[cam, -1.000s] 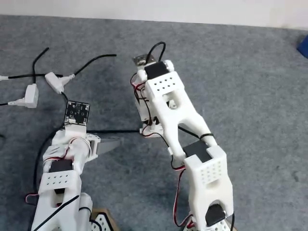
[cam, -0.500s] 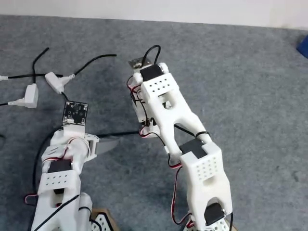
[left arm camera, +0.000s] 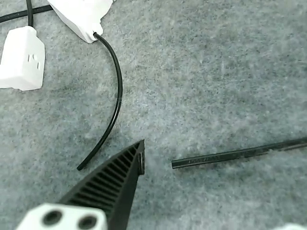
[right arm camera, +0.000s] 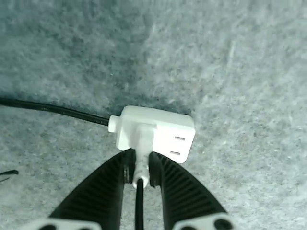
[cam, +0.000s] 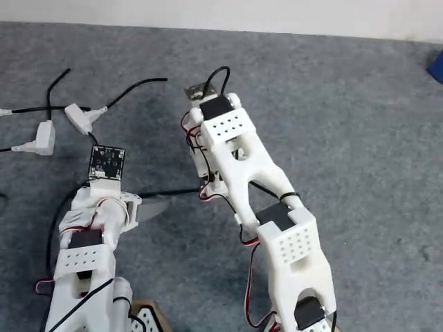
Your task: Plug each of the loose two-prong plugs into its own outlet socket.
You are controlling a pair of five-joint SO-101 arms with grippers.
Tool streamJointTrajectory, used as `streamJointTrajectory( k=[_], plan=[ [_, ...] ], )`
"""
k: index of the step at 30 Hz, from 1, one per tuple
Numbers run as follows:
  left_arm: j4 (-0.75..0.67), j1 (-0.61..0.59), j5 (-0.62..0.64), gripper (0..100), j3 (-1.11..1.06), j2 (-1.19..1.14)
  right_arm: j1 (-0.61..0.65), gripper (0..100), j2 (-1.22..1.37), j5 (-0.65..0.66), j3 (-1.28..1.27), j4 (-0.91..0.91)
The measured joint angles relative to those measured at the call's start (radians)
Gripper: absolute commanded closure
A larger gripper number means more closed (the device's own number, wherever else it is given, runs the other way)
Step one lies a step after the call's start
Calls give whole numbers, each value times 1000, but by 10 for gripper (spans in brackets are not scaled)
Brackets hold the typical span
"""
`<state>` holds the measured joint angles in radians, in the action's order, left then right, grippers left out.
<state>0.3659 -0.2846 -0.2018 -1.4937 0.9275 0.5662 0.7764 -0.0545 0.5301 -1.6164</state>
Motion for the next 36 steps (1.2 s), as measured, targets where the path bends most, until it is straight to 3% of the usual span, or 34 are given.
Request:
streamJointTrajectory(
  k=[4, 13, 26, 30, 36],
  plan=[
    [0, 0, 0, 455, 0, 0, 2, 959, -46, 2, 0, -29],
    [0, 0, 0, 455, 0, 0, 12, 719, -181, 28, -20, -118],
    [0, 0, 0, 455, 3, 0, 5, 710, -531, 29, -20, -121],
    [0, 0, -6, 455, 46, 0, -130, 710, -701, 43, -20, -121],
    [-6, 0, -114, 543, 81, 0, -497, 710, -833, 132, -124, -97]
  ],
)
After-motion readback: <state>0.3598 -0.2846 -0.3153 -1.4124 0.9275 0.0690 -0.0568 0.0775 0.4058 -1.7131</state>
